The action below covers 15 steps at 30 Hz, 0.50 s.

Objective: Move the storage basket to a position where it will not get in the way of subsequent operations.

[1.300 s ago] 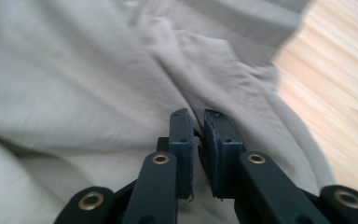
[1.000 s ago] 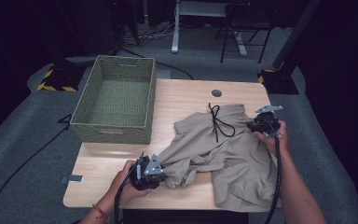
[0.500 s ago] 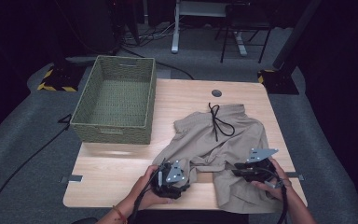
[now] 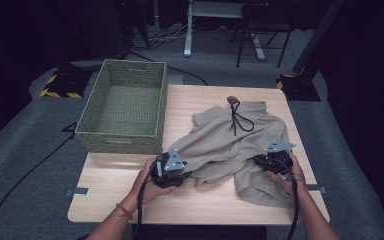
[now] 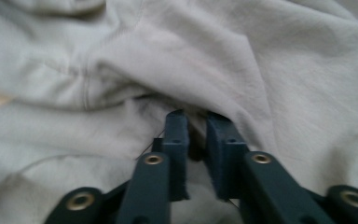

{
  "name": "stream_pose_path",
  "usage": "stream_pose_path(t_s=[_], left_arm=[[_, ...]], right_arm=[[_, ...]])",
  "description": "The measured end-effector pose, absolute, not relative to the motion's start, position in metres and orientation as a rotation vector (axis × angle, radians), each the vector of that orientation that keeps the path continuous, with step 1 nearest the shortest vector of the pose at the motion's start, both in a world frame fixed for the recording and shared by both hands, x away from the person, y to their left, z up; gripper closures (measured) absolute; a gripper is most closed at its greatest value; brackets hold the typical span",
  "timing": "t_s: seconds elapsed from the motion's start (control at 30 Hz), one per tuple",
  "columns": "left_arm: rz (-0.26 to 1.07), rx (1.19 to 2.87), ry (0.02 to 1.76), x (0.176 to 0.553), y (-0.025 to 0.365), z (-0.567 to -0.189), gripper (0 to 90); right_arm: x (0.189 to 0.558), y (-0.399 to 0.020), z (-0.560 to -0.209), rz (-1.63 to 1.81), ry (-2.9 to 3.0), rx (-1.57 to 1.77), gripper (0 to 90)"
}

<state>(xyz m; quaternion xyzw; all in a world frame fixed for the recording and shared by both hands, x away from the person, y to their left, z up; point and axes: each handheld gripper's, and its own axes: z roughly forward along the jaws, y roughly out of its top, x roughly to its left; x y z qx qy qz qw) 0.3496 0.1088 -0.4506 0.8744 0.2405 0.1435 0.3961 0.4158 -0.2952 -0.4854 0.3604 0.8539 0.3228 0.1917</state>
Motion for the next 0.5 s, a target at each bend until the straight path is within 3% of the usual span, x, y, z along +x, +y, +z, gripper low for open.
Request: stream_pose_path(t_s=[0.17, 0.3, 0.5], left_arm=[[0.402, 2.292, 0.654, 0.348, 0.121, -0.466, 41.6], [0.393, 2.267, 0.701, 0.353, 0.131, -0.477, 36.0], [0.359, 2.257, 0.747, 0.359, 0.139, -0.486, 33.1]], right_arm=[[0.392, -0.275, -0.459, 1.047, 2.358, 0.843, 55.2], [0.37, -0.24, -0.438, 1.189, 2.394, 0.69, 49.3], [0.352, -0.161, -0.455, 1.175, 2.576, 0.424, 43.8]])
